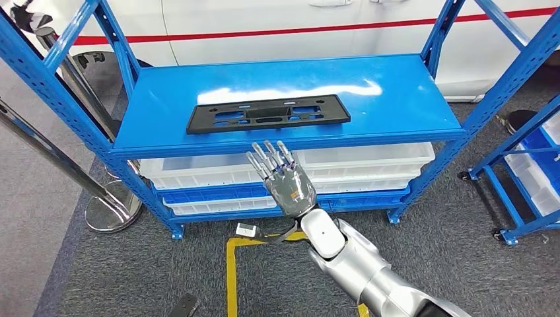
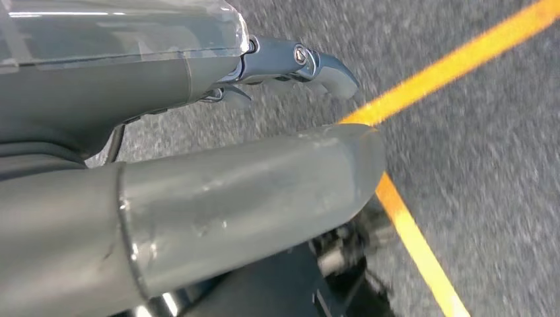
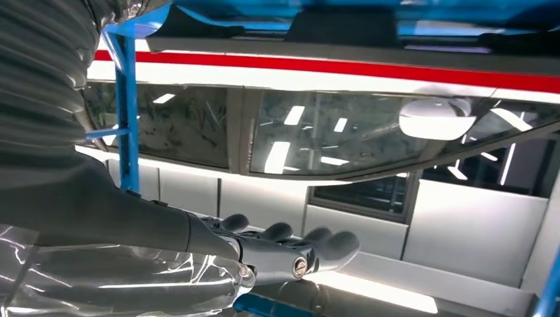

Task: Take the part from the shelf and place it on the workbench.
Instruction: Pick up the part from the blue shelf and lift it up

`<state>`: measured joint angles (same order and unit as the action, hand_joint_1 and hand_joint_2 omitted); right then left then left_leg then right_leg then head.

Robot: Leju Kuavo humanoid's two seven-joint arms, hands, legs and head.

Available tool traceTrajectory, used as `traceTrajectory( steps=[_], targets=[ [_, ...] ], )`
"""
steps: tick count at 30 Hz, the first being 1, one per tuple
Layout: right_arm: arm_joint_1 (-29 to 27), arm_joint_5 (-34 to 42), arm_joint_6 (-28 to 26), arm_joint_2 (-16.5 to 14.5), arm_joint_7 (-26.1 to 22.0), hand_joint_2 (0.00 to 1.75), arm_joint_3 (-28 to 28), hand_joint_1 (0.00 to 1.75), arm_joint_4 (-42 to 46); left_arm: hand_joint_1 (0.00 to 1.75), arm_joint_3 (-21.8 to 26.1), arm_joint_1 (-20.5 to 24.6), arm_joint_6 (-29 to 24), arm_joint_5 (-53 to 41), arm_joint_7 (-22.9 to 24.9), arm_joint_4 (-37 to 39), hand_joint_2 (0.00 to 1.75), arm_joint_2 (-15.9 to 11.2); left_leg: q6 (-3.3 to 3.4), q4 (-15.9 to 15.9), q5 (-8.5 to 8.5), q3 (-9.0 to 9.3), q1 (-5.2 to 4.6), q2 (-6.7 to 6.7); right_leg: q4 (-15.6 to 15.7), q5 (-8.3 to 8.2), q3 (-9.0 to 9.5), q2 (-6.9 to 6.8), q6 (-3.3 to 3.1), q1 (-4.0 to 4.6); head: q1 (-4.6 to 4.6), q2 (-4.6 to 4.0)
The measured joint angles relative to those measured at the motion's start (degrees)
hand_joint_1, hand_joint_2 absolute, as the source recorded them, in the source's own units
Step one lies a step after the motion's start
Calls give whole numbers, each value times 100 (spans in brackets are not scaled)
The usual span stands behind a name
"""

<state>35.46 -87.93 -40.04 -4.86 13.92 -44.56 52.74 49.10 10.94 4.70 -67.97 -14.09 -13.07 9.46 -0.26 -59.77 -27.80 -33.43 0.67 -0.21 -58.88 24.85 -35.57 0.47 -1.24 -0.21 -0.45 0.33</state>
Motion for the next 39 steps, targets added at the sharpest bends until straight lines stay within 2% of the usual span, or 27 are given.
traceTrajectory(
  steps=[1,3,4,5,6,7,9,10,12,14,16,17,19,20,21,22,23,24,25,26,30,32,34,35,36,37,39],
  targets=[
    [1,0,0,-4,2,175,24,0,-7,0,-1,3,0,1,-1,0,0,0,-22,-247,-134,-109,3,2,18,7,28,-7,-32,-10,-1,0],
    [-6,0,1,-9,2,175,60,0,-27,0,-1,-3,0,2,-1,0,0,0,-50,-1010,-455,-494,6,4,22,35,59,-17,-75,-1,-2,0],
    [-14,0,2,-10,2,175,70,0,-40,0,-1,-11,0,2,-1,1,0,0,-57,-1349,-549,-690,7,4,19,49,70,-16,-87,7,-2,0],
    [-22,0,2,-10,2,175,76,0,-53,0,-1,-20,0,2,-1,1,0,0,-55,-1501,-529,-804,6,4,16,64,84,-11,-93,15,-2,0],
    [-27,0,2,-10,2,175,83,0,-65,0,-1,-27,0,2,-1,2,0,0,-44,-1433,-396,-811,5,4,13,81,106,-2,-93,22,-2,0],
    [-29,0,2,-10,2,175,89,0,-74,0,-1,-29,0,2,-1,2,0,0,-21,-1145,-171,-704,2,3,11,102,137,7,-90,29,-2,0],
    [-25,0,2,-16,2,175,104,0,-84,0,-1,-24,0,2,-1,2,0,-7,60,-355,243,-365,-24,3,9,153,202,18,-70,50,-1,0],
    [-21,0,1,-19,4,175,111,0,-89,0,-1,-17,-1,3,-1,2,0,-12,98,-69,332,-234,-41,4,5,170,213,21,-50,53,-1,0],
    [-16,0,0,-21,13,175,122,0,-105,0,-1,-9,-3,5,1,2,0,-21,143,119,320,-141,-75,1,9,183,205,21,0,52,0,0],
    [-13,0,-2,-20,28,175,133,0,-120,0,-3,-11,-5,7,1,2,0,-19,177,198,326,-95,-50,-1,3,206,214,15,58,50,1,0],
    [3,0,-3,-19,38,175,158,0,-133,0,-7,-3,-7,10,-1,2,0,-17,222,274,336,-24,-10,6,-261,357,108,3,125,45,3,0],
    [9,0,-3,-18,39,175,175,0,-146,0,-9,5,-8,13,-1,2,0,-16,240,286,330,-3,-7,10,-561,493,-46,-2,155,25,4,0],
    [2,0,-2,-13,39,175,198,0,-199,0,-13,16,-9,15,-1,2,0,-16,260,282,301,17,-5,13,-1306,754,-488,-9,209,-13,4,0],
    [-9,0,-1,-10,39,175,204,0,-234,0,-15,12,-9,15,-1,2,0,-16,259,277,283,31,-4,12,-1529,766,-651,-12,231,-35,4,0],
    [-18,0,-1,-7,39,175,209,0,-271,0,-18,7,-9,15,-1,2,0,-16,250,271,259,53,-1,10,-1542,660,-711,-17,249,-55,5,0],
    [-22,0,-2,-6,39,175,217,0,-301,0,-22,2,-8,15,-1,2,0,-15,236,260,231,82,4,7,-1324,452,-647,-23,260,-76,4,0],
    [-20,0,-2,-5,40,175,226,0,-324,0,-28,0,-8,15,-1,2,0,-14,216,243,195,112,8,3,-946,199,-494,-32,267,-93,5,0],
    [-15,0,-2,-5,42,175,238,0,-347,0,-35,2,-7,15,-1,2,0,-14,186,216,154,131,1,0,-574,27,-329,-40,267,-93,5,0],
    [-11,0,-2,-7,44,175,250,0,-365,0,-40,6,-7,15,-1,2,0,-14,154,189,119,138,-6,-4,-290,-70,-200,-44,252,-89,4,0],
    [-10,0,-2,-9,46,175,261,0,-384,0,-44,8,-7,16,-2,3,0,-14,120,172,93,137,-14,-6,-131,-91,-132,-45,230,-79,4,0],
    [-14,0,-3,-19,48,175,295,0,-457,0,-47,9,-8,16,-9,4,0,-16,-12,107,-9,131,6,6,-49,-31,-76,-20,73,-64,2,0],
    [-10,0,-3,-30,48,175,306,0,-480,0,-47,15,-7,16,-13,4,0,-17,-49,-361,-251,-75,14,9,-19,-9,-17,-29,1,-74,-2,0],
    [-17,0,-3,-35,48,175,314,0,-518,0,-47,7,-7,17,-14,4,0,-17,-70,-1138,-537,-493,15,9,-18,27,15,-36,-47,-50,-3,0],
    [-28,0,-3,-37,48,175,315,0,-540,0,-47,-3,-7,17,-14,4,0,-17,-73,-1408,-582,-668,15,9,-20,43,31,-34,-60,-35,-3,0],
    [-36,0,-3,-37,48,175,316,0,-562,0,-47,-14,-7,17,-14,4,0,-17,-66,-1483,-515,-754,14,9,-22,60,49,-26,-67,-19,-3,0],
    [-42,0,-3,-39,50,175,318,0,-581,0,-47,-20,-7,17,-15,4,0,-17,-47,-1323,-338,-723,11,9,-24,78,75,-16,-67,-6,-3,0],
    [-43,0,-3,-49,69,175,321,0,-605,0,-47,-18,-7,17,-16,4,0,-21,34,-563,125,-419,-8,8,-22,123,142,1,-56,11,-2,0]
  ],
)
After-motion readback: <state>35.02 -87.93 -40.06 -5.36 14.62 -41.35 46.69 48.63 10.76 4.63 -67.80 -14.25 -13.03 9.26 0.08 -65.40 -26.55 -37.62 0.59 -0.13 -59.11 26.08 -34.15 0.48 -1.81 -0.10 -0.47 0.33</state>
